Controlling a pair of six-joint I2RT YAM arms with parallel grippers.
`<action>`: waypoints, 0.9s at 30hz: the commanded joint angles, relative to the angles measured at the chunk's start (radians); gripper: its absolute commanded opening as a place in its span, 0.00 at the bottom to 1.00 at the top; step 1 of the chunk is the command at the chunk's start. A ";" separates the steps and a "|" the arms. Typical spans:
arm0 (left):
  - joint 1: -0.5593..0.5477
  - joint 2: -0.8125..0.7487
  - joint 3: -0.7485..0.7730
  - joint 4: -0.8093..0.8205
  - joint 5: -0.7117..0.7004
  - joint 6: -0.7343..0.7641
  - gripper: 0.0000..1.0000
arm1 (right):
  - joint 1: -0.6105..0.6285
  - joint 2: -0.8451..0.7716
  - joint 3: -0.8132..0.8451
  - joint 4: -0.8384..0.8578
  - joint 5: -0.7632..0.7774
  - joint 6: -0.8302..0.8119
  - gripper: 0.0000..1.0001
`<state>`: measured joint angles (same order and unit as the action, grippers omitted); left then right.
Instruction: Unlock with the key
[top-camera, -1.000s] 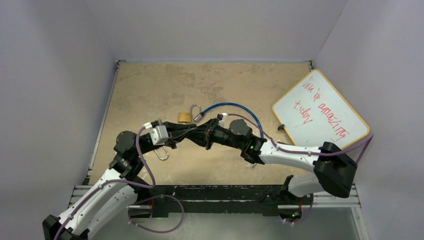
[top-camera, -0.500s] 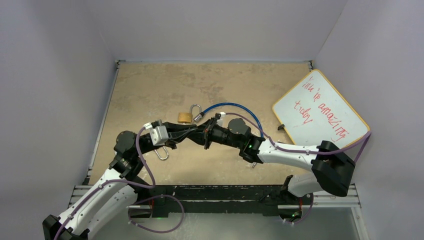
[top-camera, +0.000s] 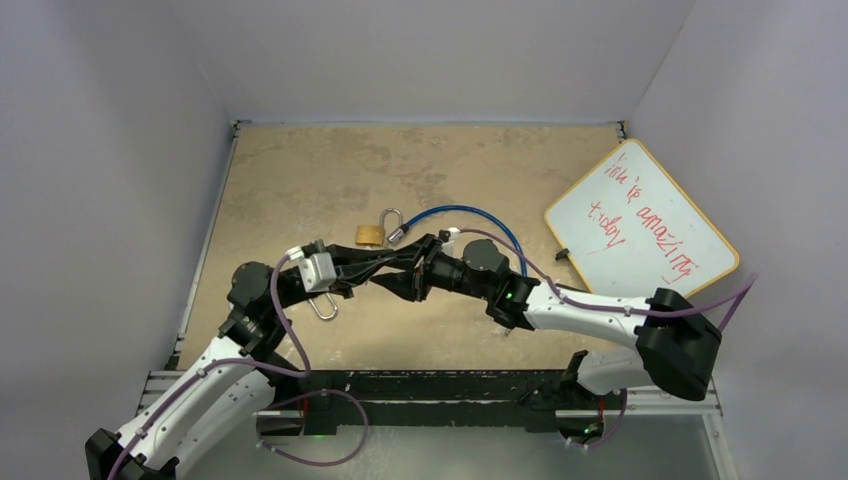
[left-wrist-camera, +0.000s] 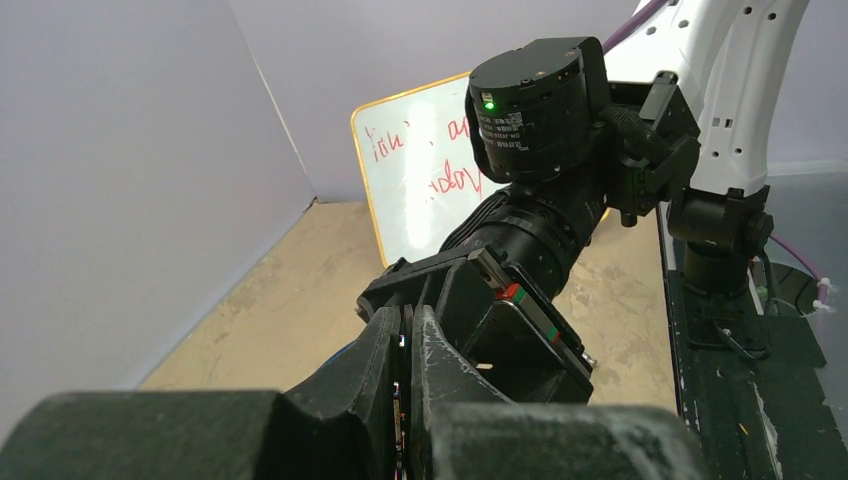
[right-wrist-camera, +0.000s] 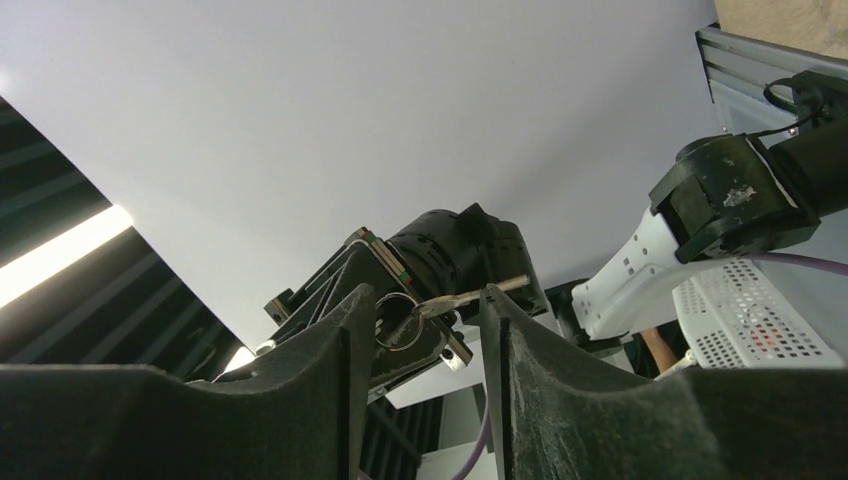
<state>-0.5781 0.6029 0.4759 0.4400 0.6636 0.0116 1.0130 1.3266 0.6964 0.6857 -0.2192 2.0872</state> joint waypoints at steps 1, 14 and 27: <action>0.000 0.013 0.005 0.018 0.018 0.008 0.00 | -0.001 -0.038 0.001 0.043 -0.007 0.094 0.44; 0.000 0.033 0.126 -0.124 -0.063 -0.177 0.00 | -0.010 -0.286 -0.085 -0.103 0.264 -0.653 0.77; -0.001 0.042 0.287 -0.328 -0.108 -0.443 0.00 | -0.008 -0.285 0.117 -0.069 -0.179 -1.597 0.74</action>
<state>-0.5781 0.6441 0.6910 0.1589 0.5728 -0.3225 1.0039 0.9977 0.6750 0.5953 -0.2146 0.7647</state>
